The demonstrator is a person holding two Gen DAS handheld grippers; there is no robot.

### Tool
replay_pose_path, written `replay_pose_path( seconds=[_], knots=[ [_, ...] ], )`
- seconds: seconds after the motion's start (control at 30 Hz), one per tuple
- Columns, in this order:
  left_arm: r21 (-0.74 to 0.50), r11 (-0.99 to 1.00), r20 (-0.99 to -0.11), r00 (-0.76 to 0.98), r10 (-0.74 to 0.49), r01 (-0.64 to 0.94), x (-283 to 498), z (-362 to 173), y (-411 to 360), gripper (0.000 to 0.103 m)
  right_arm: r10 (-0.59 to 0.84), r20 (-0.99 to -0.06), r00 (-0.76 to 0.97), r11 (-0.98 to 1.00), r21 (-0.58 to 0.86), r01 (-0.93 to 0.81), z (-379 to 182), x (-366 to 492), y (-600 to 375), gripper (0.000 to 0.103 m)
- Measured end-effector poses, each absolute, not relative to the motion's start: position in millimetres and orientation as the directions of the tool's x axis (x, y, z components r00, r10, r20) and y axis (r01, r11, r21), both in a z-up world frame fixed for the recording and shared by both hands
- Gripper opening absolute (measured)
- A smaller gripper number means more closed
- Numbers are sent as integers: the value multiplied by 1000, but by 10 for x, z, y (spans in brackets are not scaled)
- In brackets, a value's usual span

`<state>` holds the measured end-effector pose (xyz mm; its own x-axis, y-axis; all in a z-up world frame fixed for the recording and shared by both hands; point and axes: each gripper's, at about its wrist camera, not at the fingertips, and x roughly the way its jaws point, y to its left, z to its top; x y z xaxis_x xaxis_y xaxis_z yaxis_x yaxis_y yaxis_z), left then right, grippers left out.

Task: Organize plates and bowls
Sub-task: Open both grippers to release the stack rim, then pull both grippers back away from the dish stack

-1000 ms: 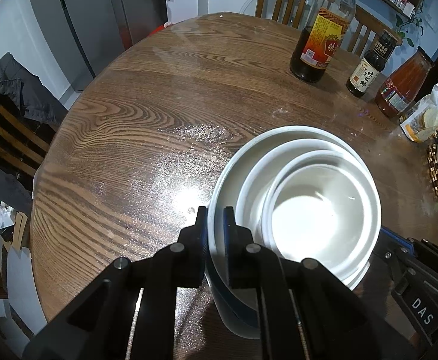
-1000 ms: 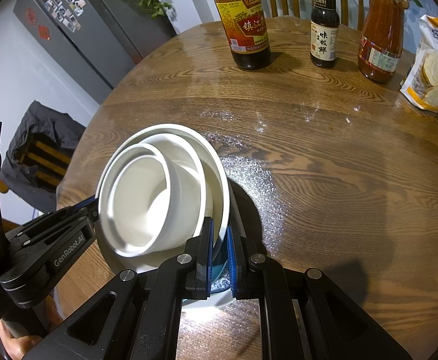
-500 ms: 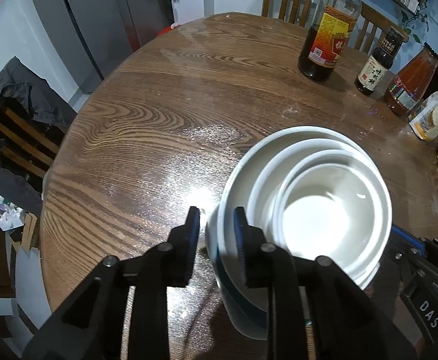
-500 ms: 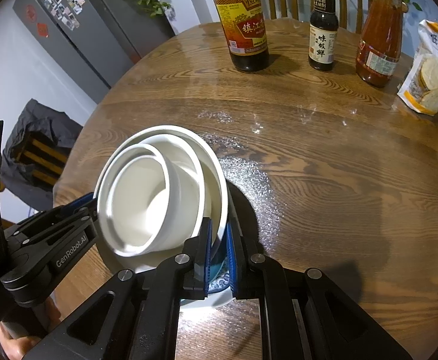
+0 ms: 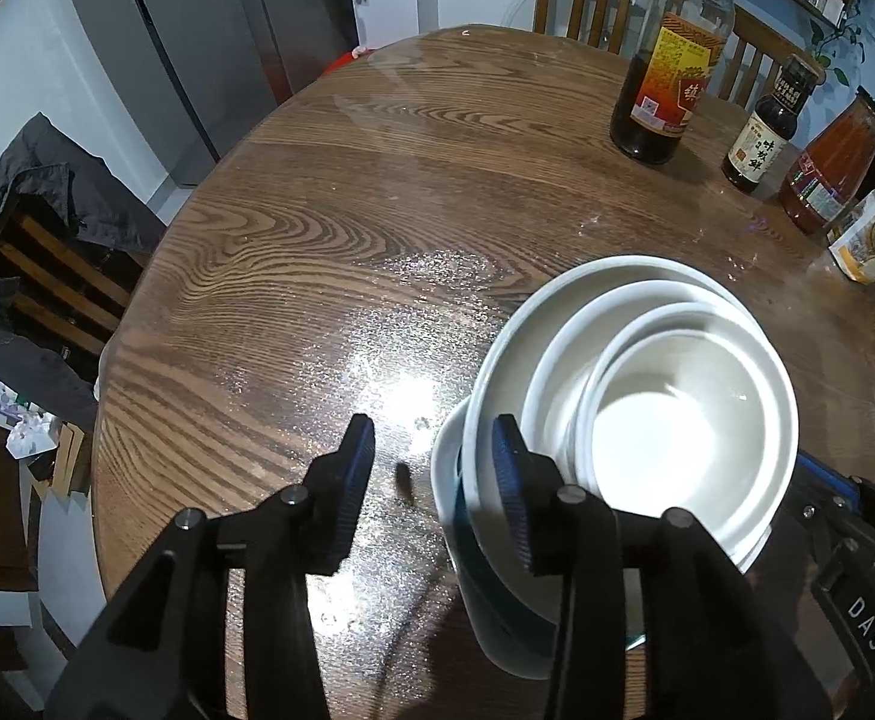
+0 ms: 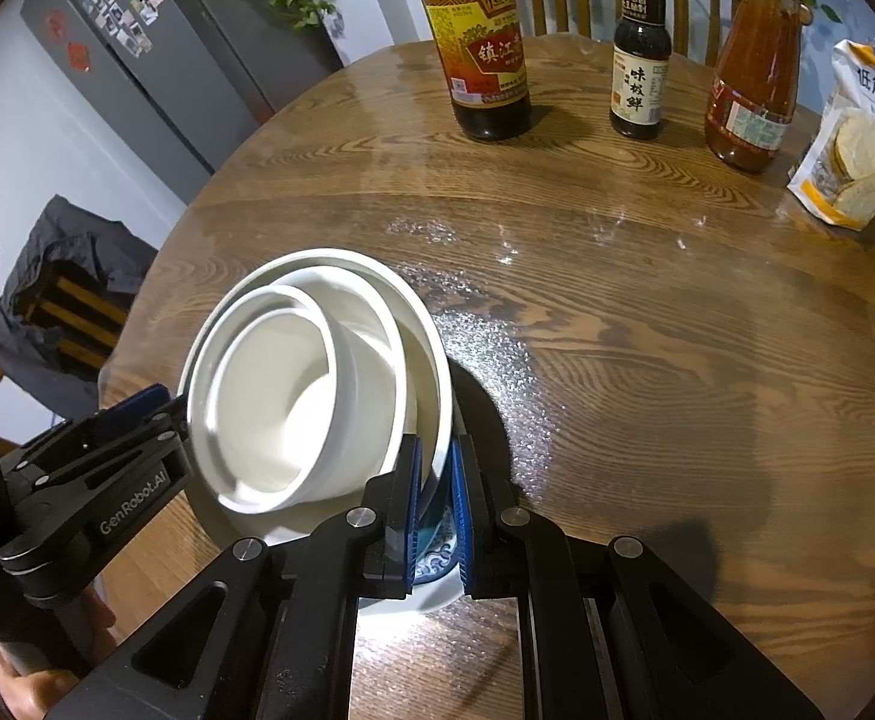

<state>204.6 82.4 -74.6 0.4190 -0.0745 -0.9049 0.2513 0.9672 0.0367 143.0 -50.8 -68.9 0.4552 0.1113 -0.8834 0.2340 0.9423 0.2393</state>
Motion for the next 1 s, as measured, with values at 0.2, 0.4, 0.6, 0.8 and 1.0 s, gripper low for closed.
replay_pose_path(
  seconds=[0.2,0.4,0.6,0.8,1.0],
  knots=[
    [36,970,-907,415,-68,239,2065,-749,856,50,100,-887,450,946,226,234,-683,1440,-508,12],
    [42,971,-906,418,-62,234,2069,-751,854,53,88,-890,447,947,214,238,-684,1445,-499,12],
    [39,973,-908,414,-60,227,2083,-759,865,56,57,-894,444,950,186,252,-673,1439,-513,25],
    [42,974,-909,414,-56,224,2084,-757,869,57,45,-898,438,943,183,279,-689,1420,-590,39],
    [47,975,-908,415,-49,219,2086,-760,867,61,46,-899,435,942,184,281,-697,1426,-601,41]
  ],
)
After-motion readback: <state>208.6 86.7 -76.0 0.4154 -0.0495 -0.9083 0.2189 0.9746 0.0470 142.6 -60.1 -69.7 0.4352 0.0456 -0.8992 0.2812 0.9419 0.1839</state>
